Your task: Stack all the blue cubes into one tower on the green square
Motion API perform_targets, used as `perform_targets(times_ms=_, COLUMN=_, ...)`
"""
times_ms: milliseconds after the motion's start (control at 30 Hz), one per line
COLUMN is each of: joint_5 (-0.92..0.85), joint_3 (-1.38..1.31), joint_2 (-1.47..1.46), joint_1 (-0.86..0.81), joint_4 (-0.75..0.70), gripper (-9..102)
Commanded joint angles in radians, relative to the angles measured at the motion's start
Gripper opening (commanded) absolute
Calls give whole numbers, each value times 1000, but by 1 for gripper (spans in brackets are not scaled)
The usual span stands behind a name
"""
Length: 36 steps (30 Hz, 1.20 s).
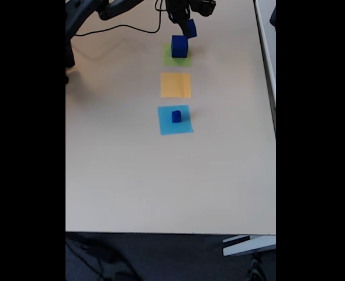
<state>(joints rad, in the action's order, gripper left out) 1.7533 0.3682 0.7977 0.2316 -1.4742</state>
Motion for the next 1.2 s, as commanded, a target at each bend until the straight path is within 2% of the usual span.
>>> perform_targets(times_ms=0, joint_5=3, joint_3=-5, joint_2=64, joint_1=8, joint_4=2, gripper=0)
perform_targets(times_ms=400, joint_5=54, joint_3=20, joint_2=44, joint_1=21, joint_4=-86, gripper=0)
perform_targets(times_ms=1167, joint_5=-31, joint_3=-64, joint_2=-34, joint_1=-3, joint_4=-78, gripper=0)
